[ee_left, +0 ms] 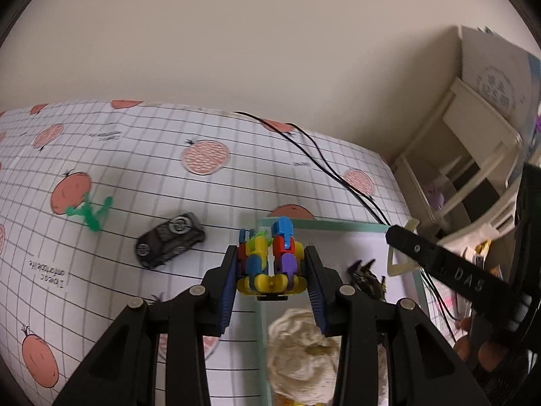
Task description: Organize objects
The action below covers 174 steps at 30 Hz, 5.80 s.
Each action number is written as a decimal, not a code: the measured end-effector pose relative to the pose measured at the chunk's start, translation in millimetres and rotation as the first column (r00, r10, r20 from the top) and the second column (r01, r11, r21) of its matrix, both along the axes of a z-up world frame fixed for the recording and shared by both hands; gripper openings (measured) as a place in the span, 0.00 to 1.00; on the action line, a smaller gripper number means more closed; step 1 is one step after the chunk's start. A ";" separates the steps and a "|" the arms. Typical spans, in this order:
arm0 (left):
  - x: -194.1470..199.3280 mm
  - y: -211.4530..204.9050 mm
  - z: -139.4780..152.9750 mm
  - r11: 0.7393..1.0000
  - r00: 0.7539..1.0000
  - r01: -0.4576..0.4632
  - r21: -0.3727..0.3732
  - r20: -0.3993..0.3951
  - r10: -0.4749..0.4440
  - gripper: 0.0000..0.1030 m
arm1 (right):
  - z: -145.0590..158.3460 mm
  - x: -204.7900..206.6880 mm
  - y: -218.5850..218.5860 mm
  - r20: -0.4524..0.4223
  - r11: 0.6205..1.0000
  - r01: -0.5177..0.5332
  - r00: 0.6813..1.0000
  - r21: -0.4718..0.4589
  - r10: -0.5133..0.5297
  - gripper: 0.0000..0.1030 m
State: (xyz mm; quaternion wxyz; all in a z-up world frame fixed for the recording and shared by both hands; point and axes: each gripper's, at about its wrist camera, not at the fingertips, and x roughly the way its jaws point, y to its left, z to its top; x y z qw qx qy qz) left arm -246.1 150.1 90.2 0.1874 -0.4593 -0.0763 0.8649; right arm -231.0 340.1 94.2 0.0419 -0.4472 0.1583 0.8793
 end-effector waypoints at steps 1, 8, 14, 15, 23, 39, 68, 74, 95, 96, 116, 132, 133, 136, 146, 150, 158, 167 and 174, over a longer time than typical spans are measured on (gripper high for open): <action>1.8 5.5 0.3 1.000 1.000 0.012 -0.005 -0.004 -0.012 0.38 | 0.4 1.7 5.0 0.000 1.000 0.010 1.000 0.001 -0.010 0.53; 7.1 25.0 1.5 0.998 0.998 0.065 0.002 -0.007 -0.065 0.38 | 3.3 10.6 38.9 0.005 0.997 0.075 0.997 0.000 -0.075 0.53; 10.1 39.0 1.1 0.994 0.994 0.109 -0.008 -0.012 -0.109 0.38 | 1.0 14.9 54.9 0.017 0.994 0.107 0.994 -0.014 -0.106 0.53; 10.0 40.7 0.5 0.993 0.993 0.115 -0.011 -0.011 -0.115 0.38 | -0.1 15.2 55.3 0.021 0.994 0.108 0.994 -0.012 -0.108 0.53; 10.5 50.5 -15.0 0.988 0.988 0.148 -0.037 0.035 -0.147 0.38 | -17.0 11.2 50.3 0.077 0.996 0.091 0.993 0.019 -0.093 0.53; 9.1 51.0 -32.1 0.987 0.982 0.157 -0.038 0.107 -0.153 0.42 | -41.0 9.4 49.3 0.150 0.996 0.082 0.985 0.034 -0.086 0.53; -1.2 21.6 -10.6 0.998 0.998 0.011 -0.056 0.065 -0.007 0.63 | 6.8 5.7 27.4 0.057 0.997 0.002 0.998 0.081 -0.006 0.77; -5.4 6.5 -14.3 0.995 0.995 -0.065 -0.070 0.071 0.070 0.77 | 4.4 3.5 25.4 0.062 0.996 -0.008 0.998 0.089 0.003 0.86; -12.7 -20.0 -22.6 0.974 0.981 -0.177 -0.138 0.052 0.186 0.96 | -1.1 0.2 11.8 0.065 0.991 -0.056 0.997 0.125 0.048 1.00; -12.8 -21.9 -22.0 0.974 0.981 -0.179 -0.138 0.044 0.187 0.96 | -1.3 -0.2 11.1 0.066 0.990 -0.057 0.997 0.125 0.049 1.00; -20.5 -56.9 -19.5 0.967 0.974 -0.212 -0.145 0.044 0.220 0.96 | -0.6 -6.8 -16.2 0.065 0.988 -0.092 0.994 0.127 0.084 1.00; -26.8 -111.3 -22.5 0.948 0.952 -0.286 -0.139 0.066 0.297 0.96 | -8.4 -17.3 -64.9 0.074 0.977 -0.164 0.985 0.135 0.155 1.00; -27.6 -115.0 -23.0 0.946 0.951 -0.291 -0.139 0.068 0.303 0.96 | -8.5 -17.7 -68.4 0.073 0.977 -0.168 0.984 0.134 0.160 1.00; -28.4 -125.1 -23.7 0.942 0.946 -0.305 -0.140 0.071 0.317 0.96 | -8.4 -19.9 -79.6 0.073 0.973 -0.186 0.981 0.138 0.177 1.00; -31.8 -152.8 -27.4 0.930 0.930 -0.343 -0.135 0.090 0.356 0.96 | -8.7 -24.6 -111.1 0.066 0.964 -0.230 0.973 0.137 0.223 1.00; -33.8 -162.0 -31.3 0.925 0.924 -0.356 -0.135 0.098 0.370 0.96 | -9.8 -26.2 -125.7 0.062 0.957 -0.254 0.967 0.140 0.248 1.00; -36.7 -173.1 -37.4 0.921 0.917 -0.368 -0.127 0.116 0.382 0.96 | -9.7 -28.8 -153.9 0.038 0.950 -0.290 0.957 0.116 0.288 1.00; -42.0 -184.6 -40.4 0.923 0.919 -0.367 -0.115 0.108 0.379 0.96 | -13.4 -33.0 -191.1 0.027 0.921 -0.355 0.934 0.163 0.355 1.00; -51.3 -203.0 -49.2 0.919 0.909 -0.388 -0.073 0.133 0.394 0.96 | -24.9 -42.2 -202.0 0.054 0.915 -0.365 0.931 0.173 0.361 1.00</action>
